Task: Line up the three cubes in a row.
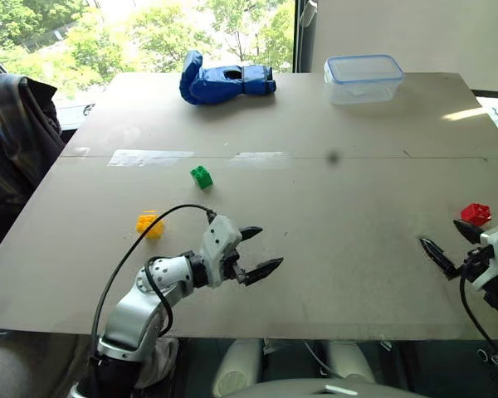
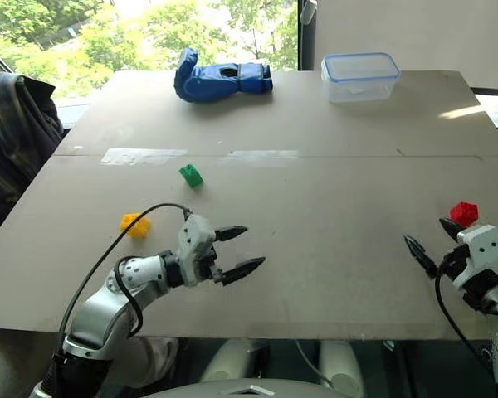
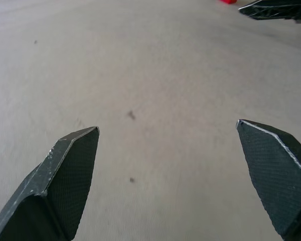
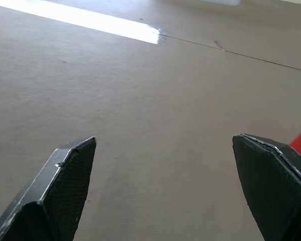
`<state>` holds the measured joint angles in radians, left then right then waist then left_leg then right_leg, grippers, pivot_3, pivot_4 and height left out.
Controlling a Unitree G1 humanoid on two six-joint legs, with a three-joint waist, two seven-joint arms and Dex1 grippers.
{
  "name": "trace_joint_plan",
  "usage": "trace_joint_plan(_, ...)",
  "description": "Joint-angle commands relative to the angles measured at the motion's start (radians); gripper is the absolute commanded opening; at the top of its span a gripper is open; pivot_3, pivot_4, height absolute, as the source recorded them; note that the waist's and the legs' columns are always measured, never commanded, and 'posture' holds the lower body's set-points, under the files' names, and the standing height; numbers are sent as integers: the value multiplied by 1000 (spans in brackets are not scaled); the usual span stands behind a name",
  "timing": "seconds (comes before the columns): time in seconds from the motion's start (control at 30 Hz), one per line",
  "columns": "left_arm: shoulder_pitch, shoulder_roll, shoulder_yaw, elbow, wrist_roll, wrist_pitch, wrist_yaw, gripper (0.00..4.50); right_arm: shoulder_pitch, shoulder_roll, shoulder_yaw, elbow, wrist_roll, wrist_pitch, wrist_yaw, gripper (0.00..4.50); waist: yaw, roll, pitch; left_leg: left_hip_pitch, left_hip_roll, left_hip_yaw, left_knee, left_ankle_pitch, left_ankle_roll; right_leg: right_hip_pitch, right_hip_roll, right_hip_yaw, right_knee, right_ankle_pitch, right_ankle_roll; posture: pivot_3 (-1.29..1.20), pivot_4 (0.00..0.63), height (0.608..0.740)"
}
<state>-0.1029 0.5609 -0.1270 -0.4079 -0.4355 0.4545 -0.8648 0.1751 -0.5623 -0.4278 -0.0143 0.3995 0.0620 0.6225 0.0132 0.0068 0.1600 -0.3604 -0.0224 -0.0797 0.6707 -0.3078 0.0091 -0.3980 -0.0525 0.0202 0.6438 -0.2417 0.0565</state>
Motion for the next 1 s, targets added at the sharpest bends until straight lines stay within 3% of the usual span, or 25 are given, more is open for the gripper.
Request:
trace_joint_plan(0.03,-111,38,1,-80,-104,74,-90,4486,10,15,-51,8,-10,53,-95,4500,-2,0,0,0,0,0,0,0,0,0,0,0,0,0,0,0,150,740)
trace_joint_plan(0.2,-233,57,-3,-93,-159,138,-124,4486,-1,34,-76,46,-31,79,-188,4500,-11,0,0,-1,0,2,0,0,0,-2,0,2,0,0,0,0,150,740)
trace_joint_plan(0.43,-326,77,-31,-120,-168,188,-139,4486,-140,51,-74,149,-24,98,-248,4500,-30,-2,1,0,-1,4,0,0,1,-2,1,4,1,0,0,0,150,740)
trace_joint_plan(0.83,-405,70,-55,-100,-98,191,-80,4486,-289,51,-62,268,-30,74,-225,4500,-29,-2,2,-1,-1,4,0,0,0,-4,2,5,3,0,0,0,150,740)
trace_joint_plan(0.93,-411,68,-53,-104,-95,182,-75,4500,-296,56,-63,269,-28,72,-229,3727,-29,-2,2,-1,-1,4,0,0,0,-4,2,5,3,0,0,0,150,740)
trace_joint_plan(1.0,-412,74,-56,-106,-89,176,-78,4500,-302,58,-63,279,-34,65,-238,2752,-29,-2,2,-1,-1,4,0,0,0,-4,2,5,3,0,0,0,150,740)
